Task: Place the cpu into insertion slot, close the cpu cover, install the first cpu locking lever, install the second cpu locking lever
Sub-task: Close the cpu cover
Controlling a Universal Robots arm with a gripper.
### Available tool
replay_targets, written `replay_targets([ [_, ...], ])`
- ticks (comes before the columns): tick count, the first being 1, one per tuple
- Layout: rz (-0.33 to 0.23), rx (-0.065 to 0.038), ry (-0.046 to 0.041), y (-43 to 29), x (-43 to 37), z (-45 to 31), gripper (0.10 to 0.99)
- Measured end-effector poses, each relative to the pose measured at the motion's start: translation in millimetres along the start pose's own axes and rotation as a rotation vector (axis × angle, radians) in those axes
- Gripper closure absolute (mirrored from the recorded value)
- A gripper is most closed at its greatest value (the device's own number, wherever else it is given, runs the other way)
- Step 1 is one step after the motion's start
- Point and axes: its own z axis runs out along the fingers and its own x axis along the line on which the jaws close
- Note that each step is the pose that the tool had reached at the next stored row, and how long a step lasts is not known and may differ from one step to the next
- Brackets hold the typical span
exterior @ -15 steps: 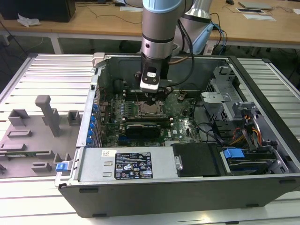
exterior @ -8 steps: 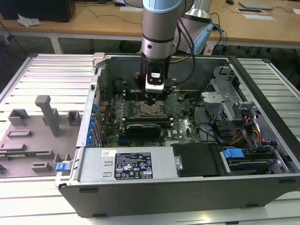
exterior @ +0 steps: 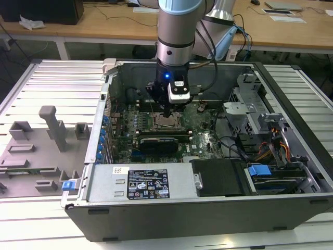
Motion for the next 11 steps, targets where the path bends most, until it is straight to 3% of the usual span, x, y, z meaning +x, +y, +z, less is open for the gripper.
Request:
replay_targets([
  [4,-0.081,0.002,0.001,0.0,0.0,0.1,0.98],
  [8,-0.226,0.004,0.0027,0.0,0.0,0.5,0.98],
  [9,-0.272,0.004,0.0017,0.0,-0.1,0.9,0.98],
  [11,-0.309,0.002,-0.0101,0.0,0.0,1.4,0.98],
])
